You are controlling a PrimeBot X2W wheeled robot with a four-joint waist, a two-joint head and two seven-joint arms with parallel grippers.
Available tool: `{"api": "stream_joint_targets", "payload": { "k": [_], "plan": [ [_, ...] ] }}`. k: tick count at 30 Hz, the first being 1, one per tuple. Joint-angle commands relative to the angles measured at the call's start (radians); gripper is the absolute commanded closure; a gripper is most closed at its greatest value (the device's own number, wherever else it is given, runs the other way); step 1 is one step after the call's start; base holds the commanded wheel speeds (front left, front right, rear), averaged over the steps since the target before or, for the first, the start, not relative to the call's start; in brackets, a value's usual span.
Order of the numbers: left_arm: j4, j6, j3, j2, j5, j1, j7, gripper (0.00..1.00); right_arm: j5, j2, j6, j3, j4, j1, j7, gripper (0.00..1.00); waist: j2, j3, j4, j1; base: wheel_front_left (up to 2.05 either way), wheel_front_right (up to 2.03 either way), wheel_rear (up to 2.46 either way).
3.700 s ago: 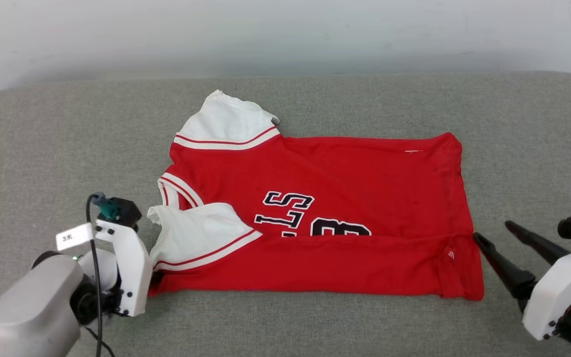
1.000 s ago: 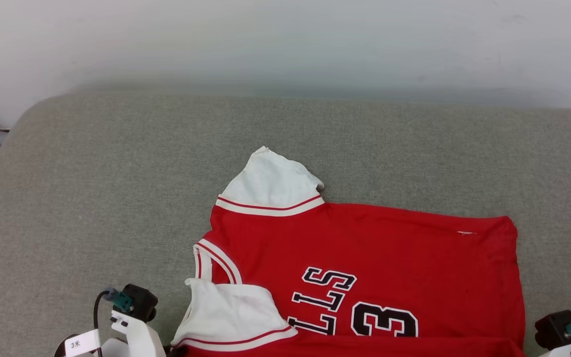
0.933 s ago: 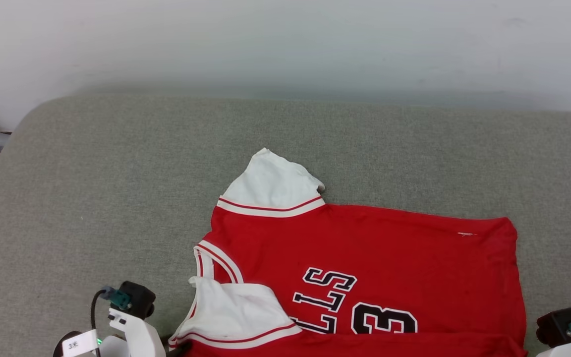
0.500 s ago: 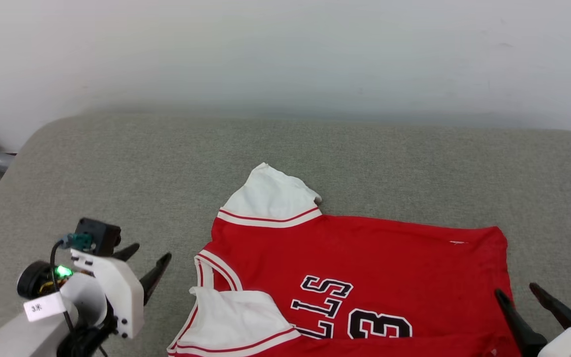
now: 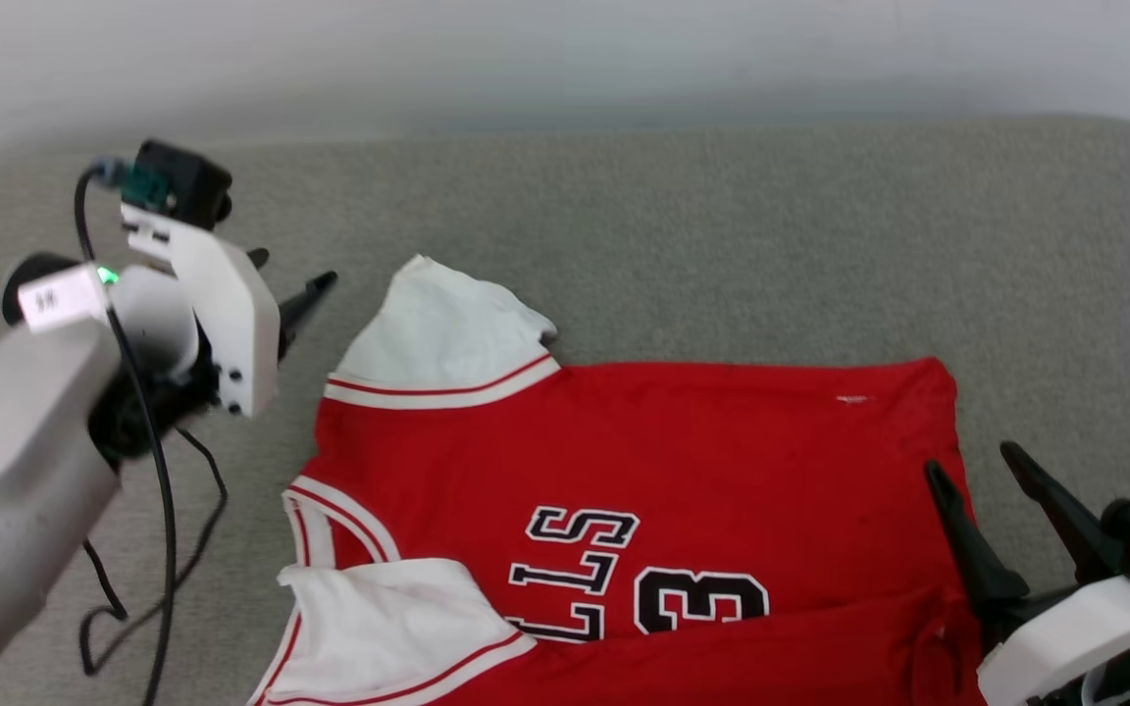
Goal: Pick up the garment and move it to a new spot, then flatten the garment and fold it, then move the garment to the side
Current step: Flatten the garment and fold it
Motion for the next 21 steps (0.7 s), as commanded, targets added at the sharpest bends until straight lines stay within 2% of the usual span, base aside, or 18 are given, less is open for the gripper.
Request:
{"api": "stream_joint_targets", "payload": {
  "k": [1, 9, 16, 21],
  "plan": [
    [0.006, -0.003, -0.005, -0.003, -0.002, -0.017, 0.014, 0.00, -0.006, 0.008, -0.001, 0.003, -0.005, -0.017, -0.006, 0.00, 0.0000, 0.062, -0.050, -0.0001, 0.00, 0.00, 0.00],
    [0.136, -0.042, -0.039, -0.038, -0.044, -0.235, 0.313, 0.00, -0.017, 0.007, -0.001, 0.037, 0.004, -0.102, -0.033, 0.00, 0.0000, 0.194, -0.109, -0.0001, 0.00, 0.00, 0.00],
    [0.206, -0.047, -0.067, -0.055, -0.018, -0.345, 0.414, 0.00, -0.016, 0.008, -0.001, 0.059, 0.011, -0.166, -0.059, 0.00, 0.0000, 0.293, -0.139, -0.0001, 0.00, 0.00, 0.00],
    [0.260, -0.054, -0.085, -0.068, -0.025, -0.343, 0.448, 0.00, -0.014, 0.012, -0.001, 0.074, 0.024, -0.194, -0.075, 0.00, 0.0000, 0.331, -0.156, -0.0001, 0.00, 0.00, 0.00]
  ]
}}
